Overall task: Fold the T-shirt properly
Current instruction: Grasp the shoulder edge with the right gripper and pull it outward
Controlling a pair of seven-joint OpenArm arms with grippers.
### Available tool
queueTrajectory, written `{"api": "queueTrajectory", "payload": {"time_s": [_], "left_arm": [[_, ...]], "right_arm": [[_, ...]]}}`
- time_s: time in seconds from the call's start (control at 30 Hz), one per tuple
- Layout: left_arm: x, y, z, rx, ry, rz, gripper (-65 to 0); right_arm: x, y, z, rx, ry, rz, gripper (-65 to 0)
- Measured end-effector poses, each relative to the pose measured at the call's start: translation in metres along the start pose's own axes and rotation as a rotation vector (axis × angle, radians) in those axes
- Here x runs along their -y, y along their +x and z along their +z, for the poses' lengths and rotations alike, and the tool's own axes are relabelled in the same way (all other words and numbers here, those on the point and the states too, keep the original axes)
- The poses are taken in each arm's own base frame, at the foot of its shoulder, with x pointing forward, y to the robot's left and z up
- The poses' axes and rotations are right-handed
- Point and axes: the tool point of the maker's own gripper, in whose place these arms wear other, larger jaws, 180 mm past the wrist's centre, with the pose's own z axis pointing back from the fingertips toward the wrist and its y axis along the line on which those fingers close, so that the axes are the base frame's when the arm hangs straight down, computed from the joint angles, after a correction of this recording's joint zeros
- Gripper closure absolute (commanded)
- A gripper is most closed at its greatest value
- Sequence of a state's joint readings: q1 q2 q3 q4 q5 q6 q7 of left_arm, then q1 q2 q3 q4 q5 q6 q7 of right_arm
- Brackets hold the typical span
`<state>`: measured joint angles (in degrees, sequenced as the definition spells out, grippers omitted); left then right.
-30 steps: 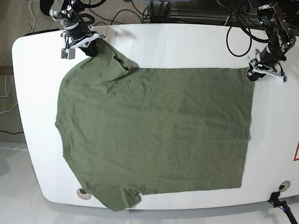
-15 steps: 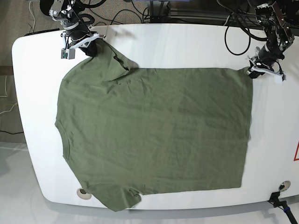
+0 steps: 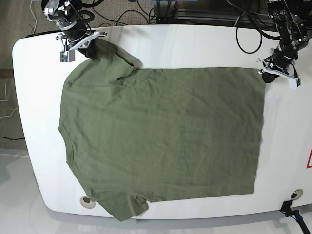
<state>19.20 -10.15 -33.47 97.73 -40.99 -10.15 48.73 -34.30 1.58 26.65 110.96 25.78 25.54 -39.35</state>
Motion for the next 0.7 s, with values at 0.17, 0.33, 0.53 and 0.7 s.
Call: {"api": "queueTrajectory", "payload": {"time_s": [0.17,0.33,0.53,0.7], "left_arm": [[0.009,0.005,0.008,0.023,-0.011,-0.038,0.0],[0.010,0.001,0.015,0.018,-0.006,-0.056,0.0],[0.011,-0.001,0.020,0.016,-0.006,-0.065,0.0],[0.013,0.002,0.022,0.024,-0.009,-0.074,0.0]], "right_arm": [[0.016,0.008,0.012,0.026,-0.048,0.009,0.0],[0.030,0.005,0.022,0.018,-0.098,-0.004,0.0],[0.031,0.001,0.027,0.009,-0.106,0.002,0.0],[0.030,0.005,0.027,0.017,-0.105,0.006,0.0]]}}
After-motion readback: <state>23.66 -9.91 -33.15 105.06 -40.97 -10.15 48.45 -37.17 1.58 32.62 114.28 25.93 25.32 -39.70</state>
